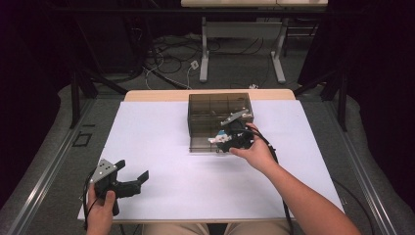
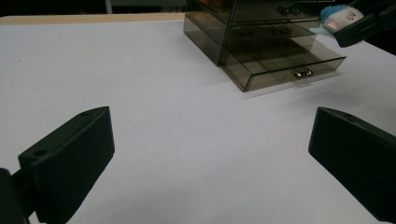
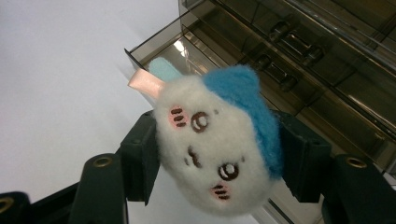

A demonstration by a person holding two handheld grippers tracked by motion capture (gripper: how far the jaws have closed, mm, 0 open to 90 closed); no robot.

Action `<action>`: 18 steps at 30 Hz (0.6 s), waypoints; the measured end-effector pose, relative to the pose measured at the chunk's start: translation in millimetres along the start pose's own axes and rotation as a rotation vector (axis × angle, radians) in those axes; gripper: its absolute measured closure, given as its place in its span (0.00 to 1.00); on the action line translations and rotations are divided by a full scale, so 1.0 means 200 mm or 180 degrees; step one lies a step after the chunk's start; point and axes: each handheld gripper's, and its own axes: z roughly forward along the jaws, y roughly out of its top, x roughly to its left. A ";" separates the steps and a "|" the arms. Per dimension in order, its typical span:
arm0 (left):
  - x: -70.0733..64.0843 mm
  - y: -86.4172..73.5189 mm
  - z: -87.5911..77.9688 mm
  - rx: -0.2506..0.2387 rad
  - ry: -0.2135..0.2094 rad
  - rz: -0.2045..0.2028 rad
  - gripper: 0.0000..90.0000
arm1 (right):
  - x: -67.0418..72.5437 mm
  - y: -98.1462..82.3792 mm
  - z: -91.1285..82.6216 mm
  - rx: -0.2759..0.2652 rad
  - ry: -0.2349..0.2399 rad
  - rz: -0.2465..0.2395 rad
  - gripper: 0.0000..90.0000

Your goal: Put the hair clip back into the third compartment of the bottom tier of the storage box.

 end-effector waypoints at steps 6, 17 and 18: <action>0.00 0.00 0.00 0.0001 0.0004 0.0003 0.01 | -0.03 0.00 -0.01 0.0010 -0.0032 0.0017 0.43; 0.00 0.00 0.00 0.0003 0.0003 -0.0001 0.01 | -0.10 -0.02 -0.01 0.0020 -0.0095 0.0039 0.43; 0.00 0.00 0.00 0.0004 0.0002 0.0000 0.01 | -0.10 -0.01 -0.02 0.0066 -0.0120 0.0061 0.43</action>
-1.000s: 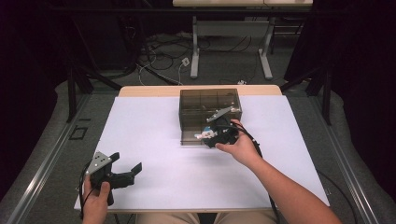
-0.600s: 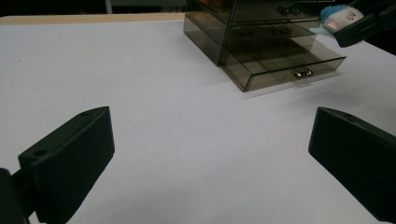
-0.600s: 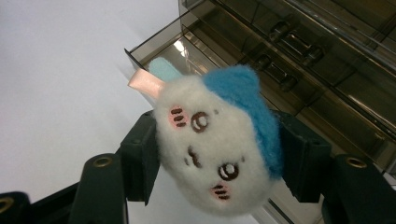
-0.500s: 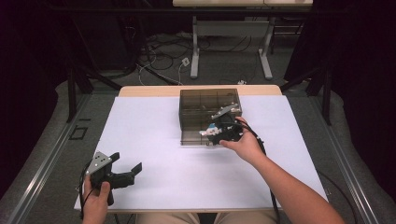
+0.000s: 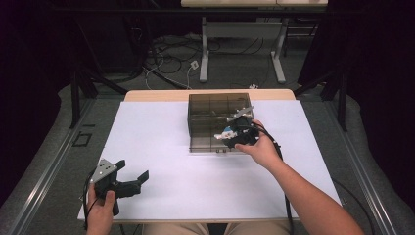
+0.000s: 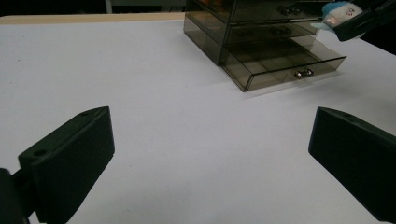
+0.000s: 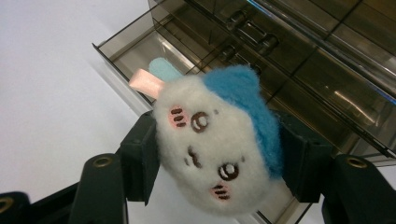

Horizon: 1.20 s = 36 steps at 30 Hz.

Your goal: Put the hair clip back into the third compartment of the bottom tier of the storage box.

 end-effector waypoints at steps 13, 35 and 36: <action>0.00 0.00 0.00 0.0001 -0.0001 0.0002 0.01 | -0.06 -0.02 0.00 0.0011 -0.0084 0.0025 0.43; 0.00 0.00 0.00 0.0006 -0.0002 0.0009 0.01 | -0.11 -0.04 0.02 0.0048 -0.0167 -0.0031 0.43; 0.00 0.00 0.00 0.0008 -0.0001 0.0011 0.01 | -0.11 -0.04 0.02 0.0049 -0.0170 -0.0047 0.43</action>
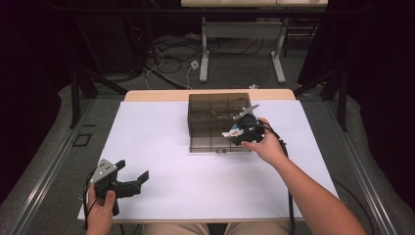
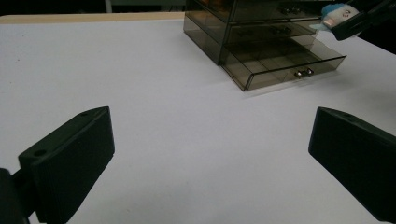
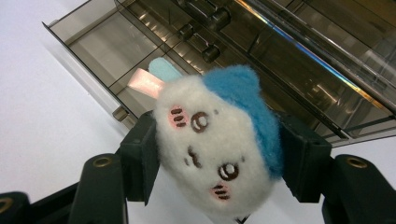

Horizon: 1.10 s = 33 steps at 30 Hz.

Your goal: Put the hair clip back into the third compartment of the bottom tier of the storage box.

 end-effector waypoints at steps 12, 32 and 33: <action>0.00 0.00 0.00 0.0003 -0.0004 -0.0005 0.01 | 0.01 0.00 0.02 0.0139 -0.0025 -0.0127 0.43; 0.00 0.00 0.00 -0.0008 -0.0004 -0.0023 0.01 | 0.01 -0.02 0.08 0.0316 -0.0100 -0.0213 0.42; 0.00 0.00 0.00 -0.0007 -0.0006 -0.0023 0.01 | 0.01 -0.02 0.09 0.0243 -0.0108 -0.0191 0.42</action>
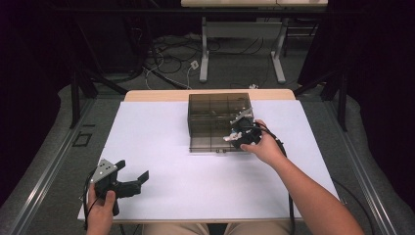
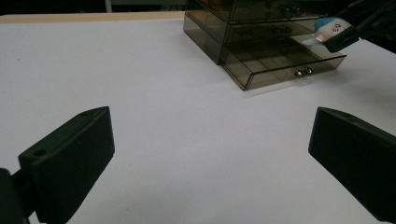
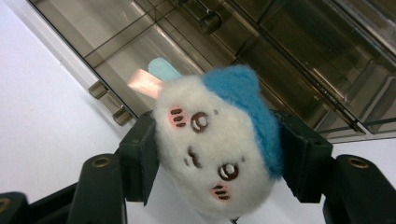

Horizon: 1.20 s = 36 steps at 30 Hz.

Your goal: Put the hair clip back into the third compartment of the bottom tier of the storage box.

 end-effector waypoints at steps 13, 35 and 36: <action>0.00 0.00 0.00 0.0002 0.0008 0.0007 0.01 | -0.02 -0.01 0.05 0.0093 -0.0015 0.0068 0.41; 0.00 0.00 0.00 0.0010 0.0018 0.0007 0.01 | -0.03 -0.01 0.06 0.0096 -0.0140 0.0147 0.22; 0.00 0.00 0.01 0.0010 0.0018 0.0011 0.01 | -0.03 0.00 0.06 0.0138 -0.0149 0.0140 0.21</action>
